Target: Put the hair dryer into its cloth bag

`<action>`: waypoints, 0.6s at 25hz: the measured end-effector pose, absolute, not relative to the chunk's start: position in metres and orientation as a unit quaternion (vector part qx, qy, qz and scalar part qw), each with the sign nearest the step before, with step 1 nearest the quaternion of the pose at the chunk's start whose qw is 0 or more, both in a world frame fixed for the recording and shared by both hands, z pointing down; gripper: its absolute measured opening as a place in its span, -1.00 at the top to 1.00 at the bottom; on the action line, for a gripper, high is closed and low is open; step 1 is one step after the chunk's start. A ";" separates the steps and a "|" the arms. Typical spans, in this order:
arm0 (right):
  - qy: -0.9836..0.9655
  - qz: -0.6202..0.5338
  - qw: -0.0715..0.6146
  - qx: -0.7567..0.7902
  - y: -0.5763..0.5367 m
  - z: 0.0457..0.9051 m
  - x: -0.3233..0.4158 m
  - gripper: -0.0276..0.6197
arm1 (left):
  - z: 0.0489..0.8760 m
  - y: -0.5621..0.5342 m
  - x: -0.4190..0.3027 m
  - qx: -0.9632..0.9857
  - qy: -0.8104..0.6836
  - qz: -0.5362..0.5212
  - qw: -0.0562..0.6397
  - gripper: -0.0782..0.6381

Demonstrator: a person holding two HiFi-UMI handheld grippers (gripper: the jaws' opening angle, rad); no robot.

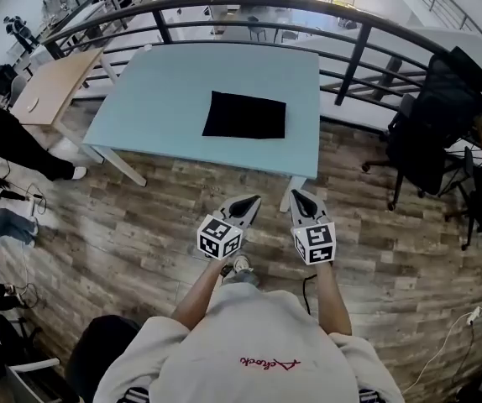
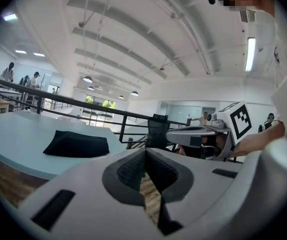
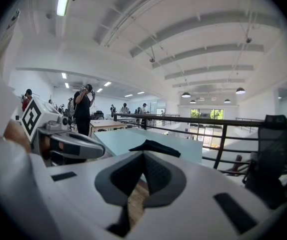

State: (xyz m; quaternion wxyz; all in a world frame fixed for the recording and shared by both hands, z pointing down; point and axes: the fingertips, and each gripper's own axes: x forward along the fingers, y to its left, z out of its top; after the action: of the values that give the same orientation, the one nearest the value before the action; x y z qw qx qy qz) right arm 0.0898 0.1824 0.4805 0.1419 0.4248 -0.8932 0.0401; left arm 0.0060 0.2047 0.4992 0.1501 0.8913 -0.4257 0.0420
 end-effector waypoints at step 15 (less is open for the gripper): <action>-0.897 0.036 0.147 0.415 0.208 0.483 0.105 0.87 | 0.501 0.229 0.031 0.892 -0.425 0.044 0.149 0.76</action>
State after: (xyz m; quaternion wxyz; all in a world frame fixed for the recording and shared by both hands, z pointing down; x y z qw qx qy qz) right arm 0.1046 0.2081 0.4825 0.1465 0.4147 -0.8974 0.0362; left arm 0.0309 0.2288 0.5010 0.1490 0.8918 -0.4249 0.0439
